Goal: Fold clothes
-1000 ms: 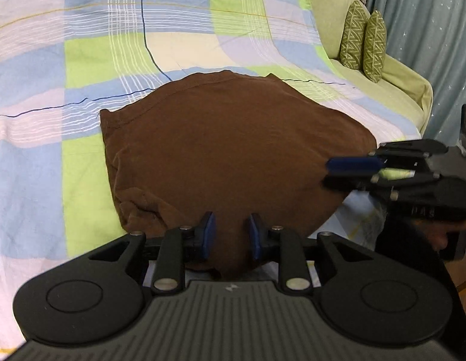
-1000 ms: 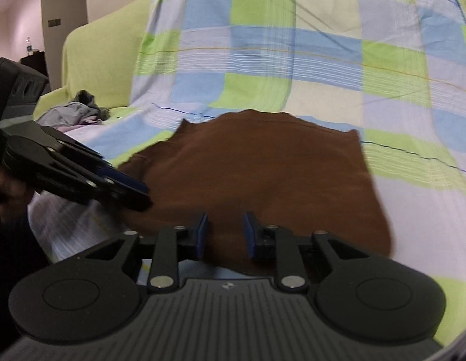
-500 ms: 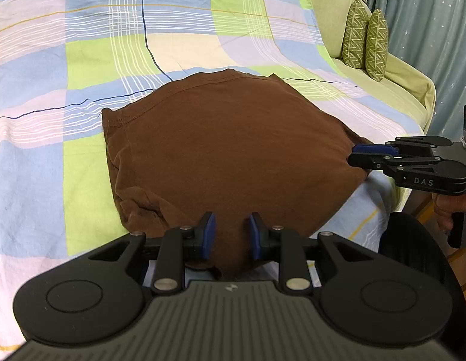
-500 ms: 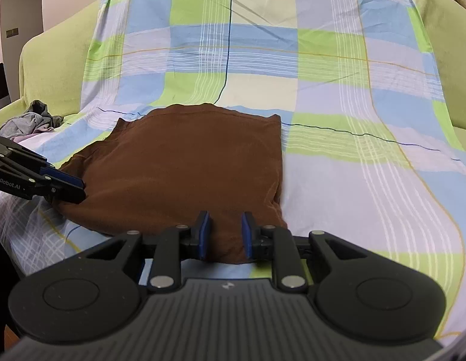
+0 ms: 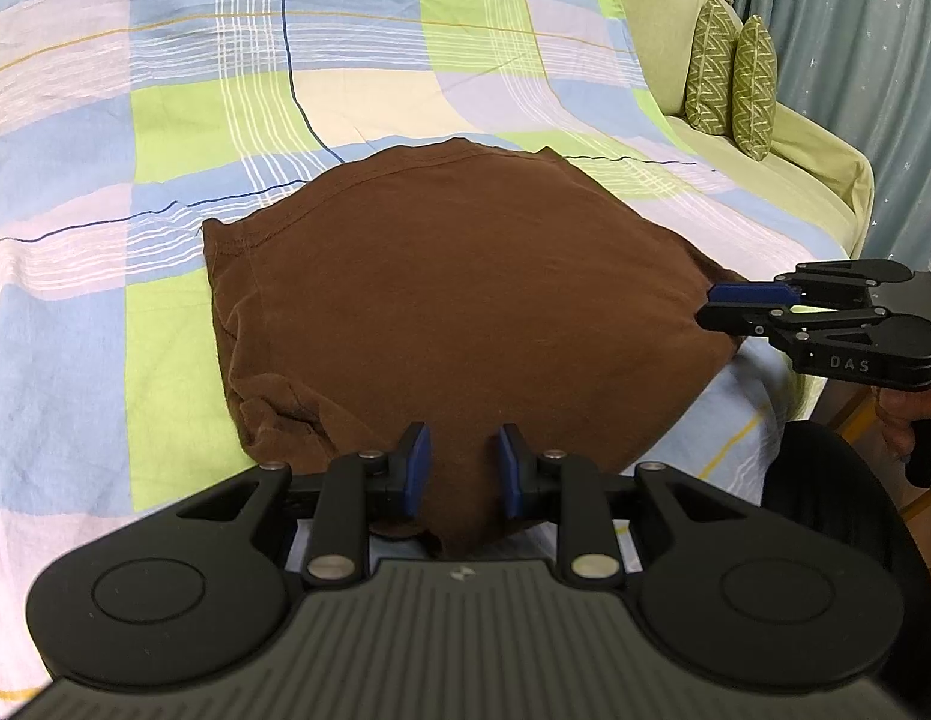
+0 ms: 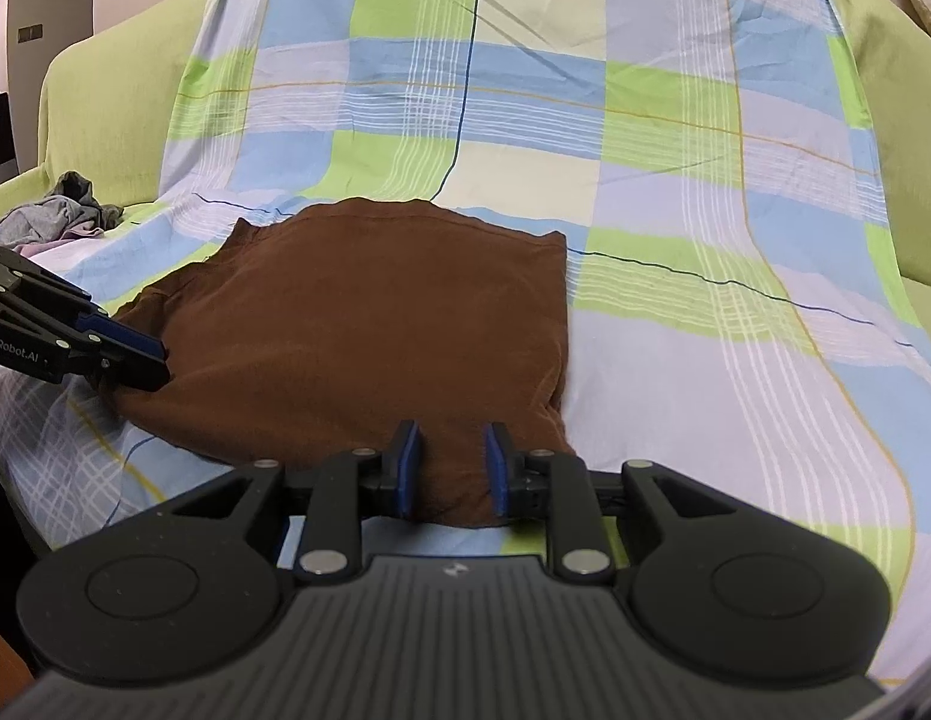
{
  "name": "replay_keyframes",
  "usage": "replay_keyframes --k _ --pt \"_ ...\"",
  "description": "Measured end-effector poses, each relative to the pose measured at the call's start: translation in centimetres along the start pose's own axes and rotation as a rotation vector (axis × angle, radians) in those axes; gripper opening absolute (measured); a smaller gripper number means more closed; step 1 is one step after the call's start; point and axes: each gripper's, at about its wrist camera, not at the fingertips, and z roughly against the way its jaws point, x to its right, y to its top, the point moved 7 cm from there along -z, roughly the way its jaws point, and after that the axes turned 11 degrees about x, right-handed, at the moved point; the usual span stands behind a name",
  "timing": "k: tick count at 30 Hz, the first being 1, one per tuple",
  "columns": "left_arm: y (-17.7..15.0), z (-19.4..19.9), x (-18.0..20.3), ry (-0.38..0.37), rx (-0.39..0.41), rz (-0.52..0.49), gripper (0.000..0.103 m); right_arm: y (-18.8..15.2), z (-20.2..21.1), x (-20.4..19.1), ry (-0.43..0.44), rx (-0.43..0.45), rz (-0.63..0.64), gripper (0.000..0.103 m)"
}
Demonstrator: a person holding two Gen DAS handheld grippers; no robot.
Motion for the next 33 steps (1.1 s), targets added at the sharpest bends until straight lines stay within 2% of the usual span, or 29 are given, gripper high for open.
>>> replay_keyframes --k 2,8,12,14,18,23,27,30,33 --pt "0.3 0.4 0.3 0.006 0.008 -0.016 0.03 0.9 0.6 -0.3 -0.012 0.03 0.005 0.026" --pt "1.2 1.5 3.6 -0.076 0.074 -0.118 0.031 2.4 1.6 -2.7 0.04 0.081 0.009 0.027" --pt "-0.2 -0.2 4.8 -0.089 0.01 -0.19 0.031 0.6 0.7 -4.4 0.119 0.022 0.034 0.026" --pt "-0.8 -0.5 4.8 -0.091 -0.002 -0.2 0.031 0.0 0.9 -3.8 0.119 0.016 0.014 0.026" --pt "0.2 -0.1 4.5 -0.113 -0.007 -0.13 0.031 -1.2 2.0 -1.0 0.056 0.015 -0.041 0.023" --pt "2.8 -1.2 6.6 -0.154 0.01 -0.205 0.031 -1.6 3.2 0.7 -0.005 0.051 -0.123 0.023" --pt "2.3 -3.7 7.8 -0.128 -0.065 -0.283 0.031 -2.3 3.1 2.2 -0.019 0.06 -0.239 0.023" --pt "3.0 -3.4 8.2 -0.137 -0.038 -0.263 0.031 -1.8 4.0 3.9 -0.028 0.095 -0.301 0.024" --pt "4.1 -4.0 9.2 -0.181 0.004 -0.235 0.033 -0.7 4.1 5.6 0.006 0.131 -0.356 0.027"
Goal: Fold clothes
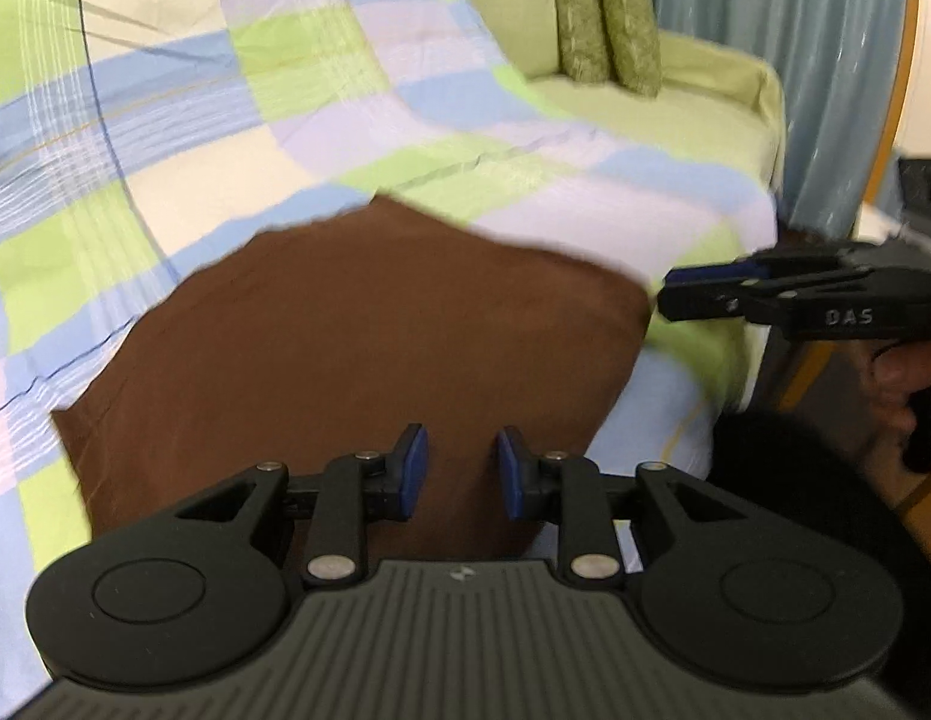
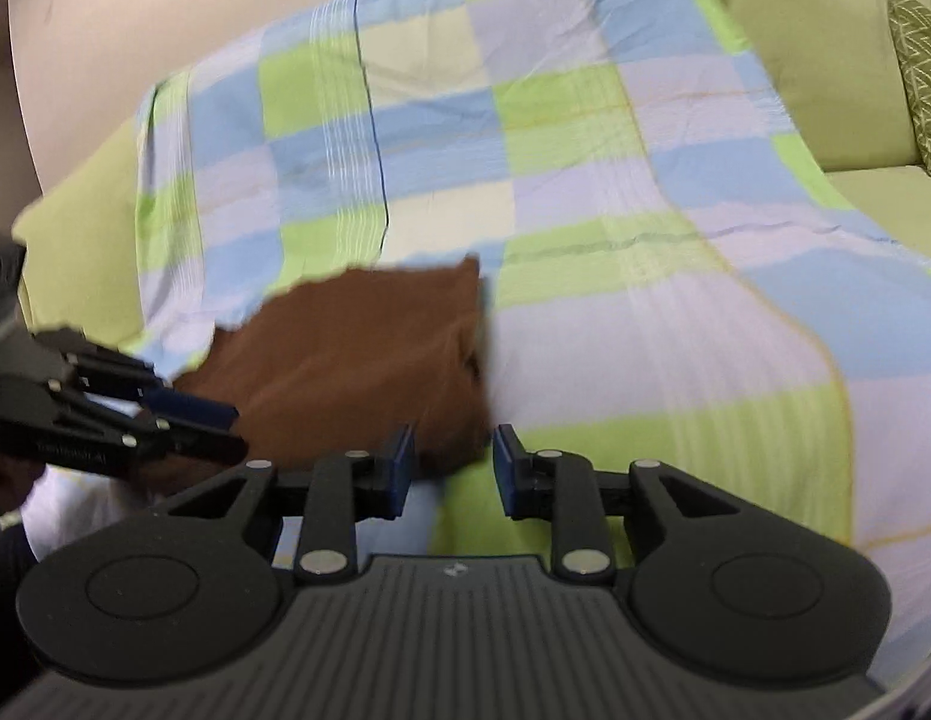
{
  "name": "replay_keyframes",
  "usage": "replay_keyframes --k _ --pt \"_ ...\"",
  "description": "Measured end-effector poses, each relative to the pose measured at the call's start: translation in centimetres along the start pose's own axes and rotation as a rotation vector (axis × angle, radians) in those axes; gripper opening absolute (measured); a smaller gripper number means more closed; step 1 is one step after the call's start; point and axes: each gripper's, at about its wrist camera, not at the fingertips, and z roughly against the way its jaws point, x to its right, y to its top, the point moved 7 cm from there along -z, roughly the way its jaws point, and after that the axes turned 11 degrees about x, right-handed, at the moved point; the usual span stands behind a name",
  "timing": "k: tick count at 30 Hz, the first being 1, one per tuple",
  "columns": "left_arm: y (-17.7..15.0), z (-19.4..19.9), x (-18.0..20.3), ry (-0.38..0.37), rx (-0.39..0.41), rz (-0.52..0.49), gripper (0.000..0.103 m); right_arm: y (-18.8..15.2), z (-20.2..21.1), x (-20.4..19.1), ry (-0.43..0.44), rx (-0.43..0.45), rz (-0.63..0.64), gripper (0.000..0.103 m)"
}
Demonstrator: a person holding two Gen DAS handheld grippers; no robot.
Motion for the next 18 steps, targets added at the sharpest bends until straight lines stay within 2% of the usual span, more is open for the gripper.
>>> replay_keyframes --k 2,4,6,8,9,11,15,18 --pt "0.4 -1.1 0.6 -0.017 0.004 -0.009 0.033 0.5 -0.7 0.4 0.035 0.005 -0.043 0.029" --pt "0.3 -2.1 1.1 -0.026 -0.015 -0.024 0.034 0.1 -2.2 0.8 0.1 -0.041 -0.124 0.029" --pt "0.2 -2.5 1.4 -0.021 -0.028 -0.052 0.034 -0.5 -3.1 1.2 0.092 -0.069 -0.139 0.029" --pt "0.3 -2.3 1.5 -0.022 -0.034 -0.047 0.035 -1.1 -3.2 2.0 0.054 -0.07 -0.133 0.017" --pt "0.5 -2.4 1.5 -0.023 -0.035 -0.034 0.035 -1.3 -3.1 2.4 0.039 -0.067 -0.138 0.015" --pt "1.0 -2.5 1.6 -0.026 -0.039 -0.005 0.036 -1.3 -3.0 2.4 0.022 -0.045 -0.129 0.016" --pt "1.0 -2.6 1.4 -0.018 -0.054 0.0 0.036 0.0 -3.2 2.1 0.043 0.011 -0.133 0.017" --pt "1.4 -3.0 1.6 -0.017 -0.051 -0.003 0.037 0.7 -4.6 2.2 0.076 -0.003 -0.145 0.019"
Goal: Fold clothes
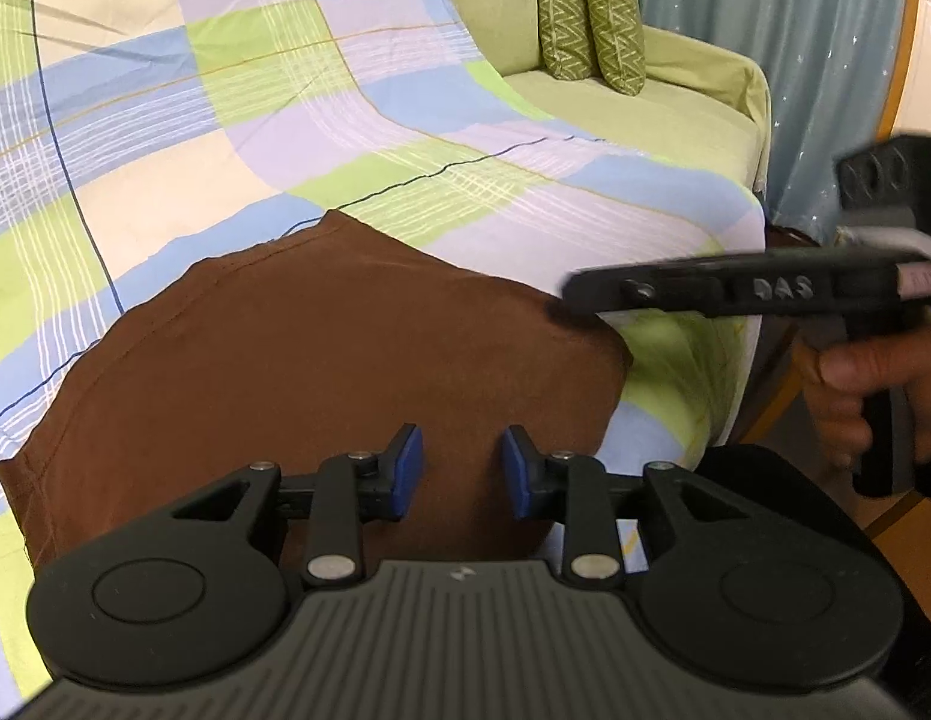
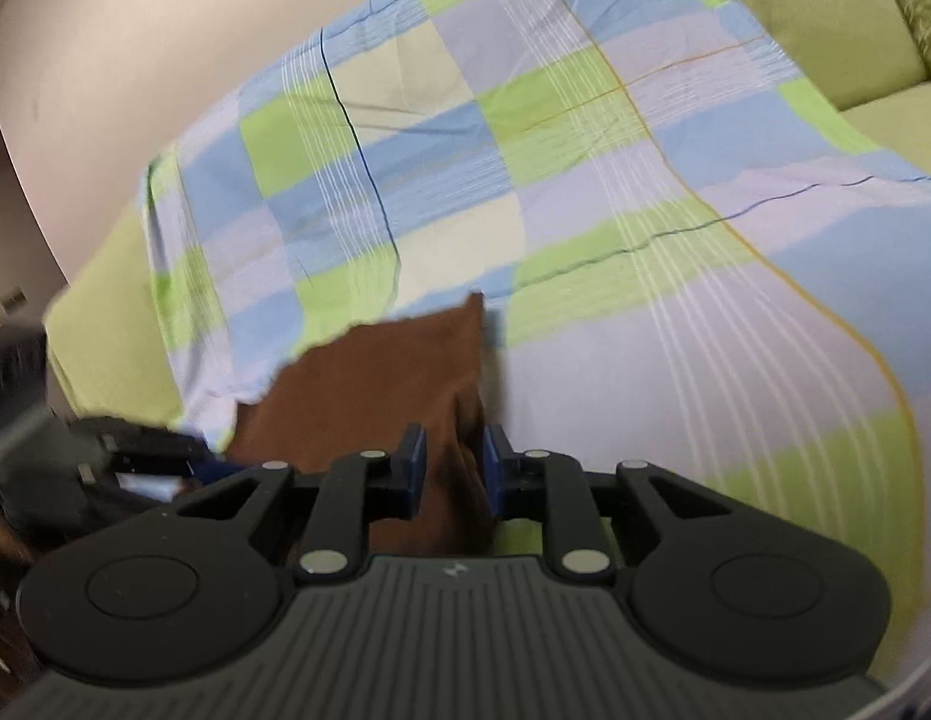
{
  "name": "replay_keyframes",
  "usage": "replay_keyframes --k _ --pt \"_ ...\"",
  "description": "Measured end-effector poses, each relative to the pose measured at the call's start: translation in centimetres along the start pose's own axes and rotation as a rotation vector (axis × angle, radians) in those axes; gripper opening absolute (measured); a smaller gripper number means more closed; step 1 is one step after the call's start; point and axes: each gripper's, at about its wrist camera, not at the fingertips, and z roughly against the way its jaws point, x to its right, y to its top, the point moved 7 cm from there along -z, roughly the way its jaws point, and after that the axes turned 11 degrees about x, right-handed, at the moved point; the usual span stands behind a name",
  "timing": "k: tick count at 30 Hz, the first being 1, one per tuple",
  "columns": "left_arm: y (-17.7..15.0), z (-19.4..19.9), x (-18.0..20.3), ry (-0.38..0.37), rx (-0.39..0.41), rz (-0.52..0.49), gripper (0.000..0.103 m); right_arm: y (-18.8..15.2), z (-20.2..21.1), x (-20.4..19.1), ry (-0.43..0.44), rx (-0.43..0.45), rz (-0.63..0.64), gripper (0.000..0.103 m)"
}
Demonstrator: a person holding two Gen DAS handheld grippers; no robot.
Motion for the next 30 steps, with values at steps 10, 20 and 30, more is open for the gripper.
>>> replay_keyframes --k 10,20,30 --pt "-0.2 -0.8 -0.5 -0.001 -0.002 0.016 0.042 2.2 -4.0 1.5 -0.03 -0.061 0.113 0.022" --pt "-0.1 0.5 -2.8 0.058 0.043 0.045 0.043 2.8 -9.6 0.0 0.03 -0.145 0.133 0.01" --pt "-0.4 0.3 -3.4 0.058 0.054 0.057 0.043 3.8 -10.8 0.5 0.003 -0.102 0.116 0.032"
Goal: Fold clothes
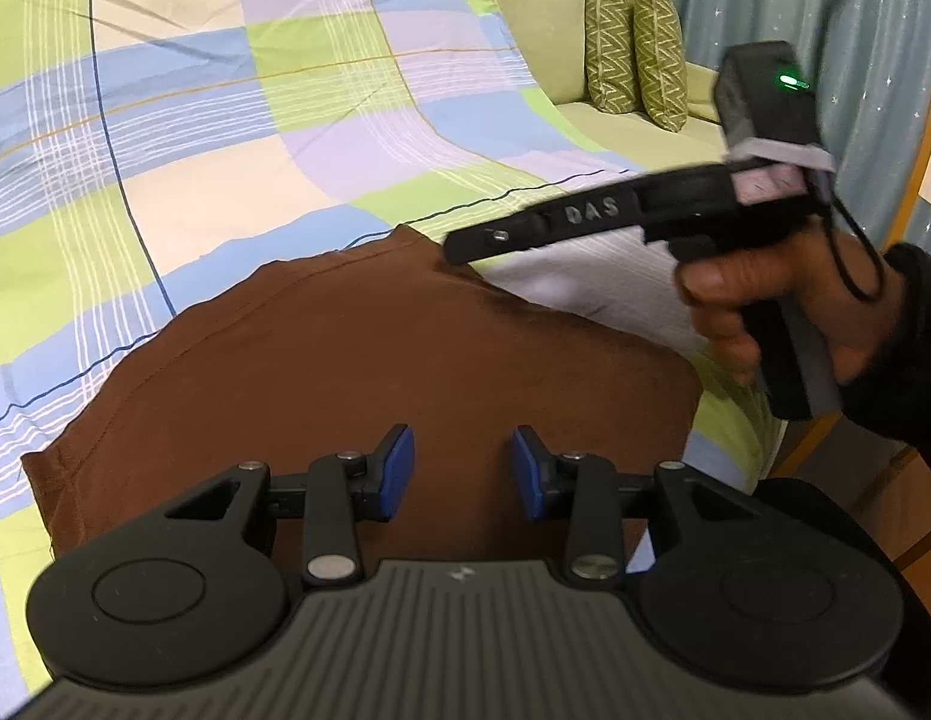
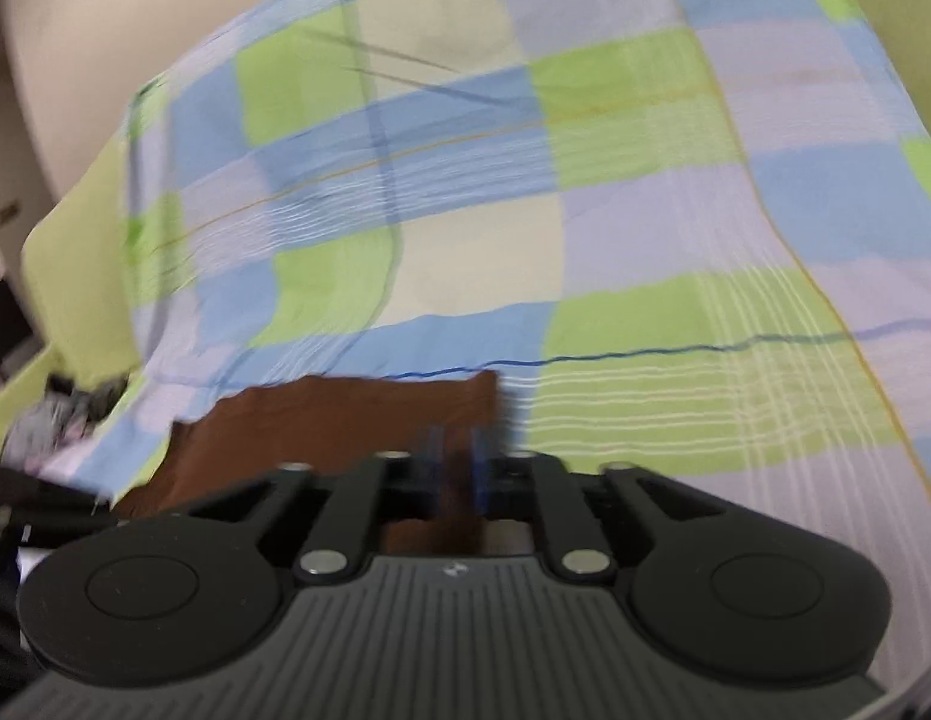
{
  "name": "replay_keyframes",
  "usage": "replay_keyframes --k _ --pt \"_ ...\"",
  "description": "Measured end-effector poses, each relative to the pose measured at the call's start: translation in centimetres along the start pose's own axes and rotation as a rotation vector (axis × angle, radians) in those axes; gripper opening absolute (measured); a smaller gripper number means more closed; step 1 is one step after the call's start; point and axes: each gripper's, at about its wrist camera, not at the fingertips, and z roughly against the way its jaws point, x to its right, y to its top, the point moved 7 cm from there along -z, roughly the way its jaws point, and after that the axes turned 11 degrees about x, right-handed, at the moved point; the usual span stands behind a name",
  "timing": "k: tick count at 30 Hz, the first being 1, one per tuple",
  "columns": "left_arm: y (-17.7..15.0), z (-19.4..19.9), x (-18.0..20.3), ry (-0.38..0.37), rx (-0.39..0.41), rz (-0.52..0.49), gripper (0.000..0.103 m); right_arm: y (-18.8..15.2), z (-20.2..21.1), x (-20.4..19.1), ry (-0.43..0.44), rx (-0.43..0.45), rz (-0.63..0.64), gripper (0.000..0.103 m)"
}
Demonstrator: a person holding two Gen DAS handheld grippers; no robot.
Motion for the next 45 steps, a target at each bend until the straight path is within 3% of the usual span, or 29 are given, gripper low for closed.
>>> replay_keyframes --k 3,4,8,10,12,18,21,25,32,36,39,42,45 --pt "-0.1 -0.1 -0.2 0.0 0.001 0.01 0.044 -0.4 -1.4 0.3 -0.001 -0.031 -0.002 0.023" --pt "-0.2 -0.1 -0.2 0.001 0.003 0.011 0.044 -0.3 -1.4 0.1 -0.003 -0.017 0.02 0.005" --pt "-0.3 0.0 -0.5 0.006 0.004 0.009 0.044 0.3 0.7 -3.6 0.075 0.092 0.211 0.003" --pt "-0.3 -0.1 -0.6 0.01 0.005 0.008 0.044 -0.1 1.6 -5.8 0.18 0.101 0.268 0.003" --pt "-0.2 -0.2 -0.7 0.01 0.008 0.01 0.044 -0.4 1.6 -6.2 0.196 0.083 0.292 0.003" --pt "-0.2 -0.2 -0.6 0.009 0.013 0.009 0.044 0.8 0.0 -2.3 0.098 0.069 0.121 0.003" --pt "-0.5 -0.1 -0.8 0.011 0.016 0.019 0.046 0.5 -1.2 -0.4 0.106 -0.014 -0.051 0.004" --pt "-0.5 -0.1 -0.8 0.011 0.02 0.021 0.046 -0.8 -2.0 0.5 0.084 -0.056 -0.098 0.004" --pt "-0.3 -0.4 -1.0 0.008 0.014 0.007 0.048 -1.1 -1.6 0.7 0.176 -0.102 -0.23 0.007" --pt "-0.8 -1.0 -1.0 0.008 0.004 0.008 0.049 0.2 -0.7 3.9 0.104 -0.026 -0.313 0.017" --pt "-1.0 -1.2 -1.0 0.009 0.009 0.014 0.049 0.0 -1.3 5.1 0.027 -0.051 -0.247 0.017" --pt "-1.0 -1.2 -1.0 0.01 0.015 0.019 0.049 -0.7 -2.4 4.6 0.011 -0.117 -0.148 0.017" --pt "-0.9 -1.2 -0.9 0.01 0.017 0.02 0.049 -0.7 -2.9 3.6 0.055 -0.129 -0.139 0.017"
